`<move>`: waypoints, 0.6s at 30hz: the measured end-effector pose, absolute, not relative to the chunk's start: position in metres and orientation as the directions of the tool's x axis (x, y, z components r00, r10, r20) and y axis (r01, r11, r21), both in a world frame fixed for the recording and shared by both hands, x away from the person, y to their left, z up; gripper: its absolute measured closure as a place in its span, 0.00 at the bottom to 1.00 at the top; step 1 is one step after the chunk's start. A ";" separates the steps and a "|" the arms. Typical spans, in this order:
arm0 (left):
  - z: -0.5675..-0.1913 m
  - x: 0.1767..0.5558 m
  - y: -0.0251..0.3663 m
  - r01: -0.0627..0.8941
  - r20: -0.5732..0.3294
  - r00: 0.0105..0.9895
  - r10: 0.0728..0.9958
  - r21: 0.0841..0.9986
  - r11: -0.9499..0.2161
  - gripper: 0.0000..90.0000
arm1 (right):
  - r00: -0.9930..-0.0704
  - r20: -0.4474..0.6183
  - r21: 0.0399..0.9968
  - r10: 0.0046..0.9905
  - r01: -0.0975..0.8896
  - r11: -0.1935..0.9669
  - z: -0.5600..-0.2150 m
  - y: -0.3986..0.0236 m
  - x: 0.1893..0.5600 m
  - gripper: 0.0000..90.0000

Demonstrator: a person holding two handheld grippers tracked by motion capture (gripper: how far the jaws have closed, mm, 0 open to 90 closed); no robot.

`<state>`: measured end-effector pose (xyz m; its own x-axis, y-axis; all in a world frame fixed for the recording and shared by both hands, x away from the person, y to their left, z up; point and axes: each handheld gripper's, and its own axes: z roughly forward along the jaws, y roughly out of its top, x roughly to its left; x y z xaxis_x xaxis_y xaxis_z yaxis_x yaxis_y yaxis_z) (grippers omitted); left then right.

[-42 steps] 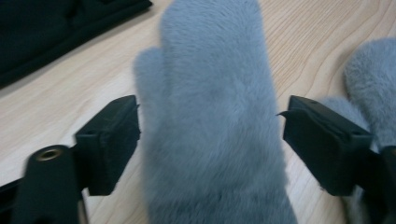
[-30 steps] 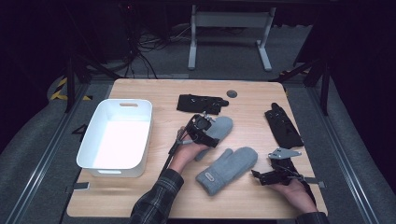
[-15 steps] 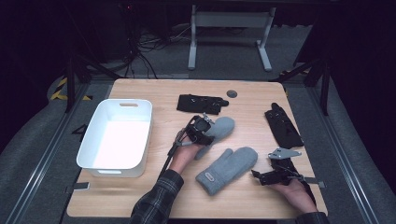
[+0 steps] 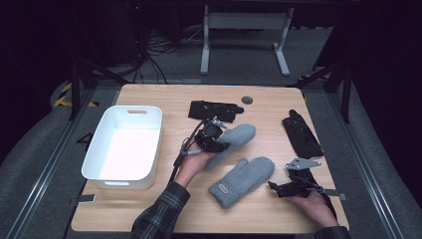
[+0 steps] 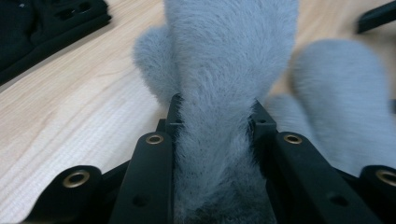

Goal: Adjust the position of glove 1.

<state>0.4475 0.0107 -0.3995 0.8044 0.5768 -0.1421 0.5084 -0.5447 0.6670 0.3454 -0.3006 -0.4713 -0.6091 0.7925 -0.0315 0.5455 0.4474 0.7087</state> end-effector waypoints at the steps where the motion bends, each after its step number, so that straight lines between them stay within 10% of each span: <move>1: -0.396 0.444 0.011 0.507 -0.149 0.809 0.569 0.667 -0.546 0.78 | -0.609 -0.032 0.709 0.792 0.545 0.448 -0.471 -0.301 0.345 0.00; 18: -0.384 0.386 -0.015 0.489 -0.200 0.845 0.497 0.665 -0.564 0.78 | -0.609 -0.032 0.709 0.792 0.545 0.448 -0.471 -0.301 0.345 0.00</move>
<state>0.3856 -0.0155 -0.3840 0.8446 0.4966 -0.2003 0.4895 -0.5643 0.6649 0.3455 -0.3006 -0.4713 -0.6094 0.7923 -0.0319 0.5451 0.4478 0.7088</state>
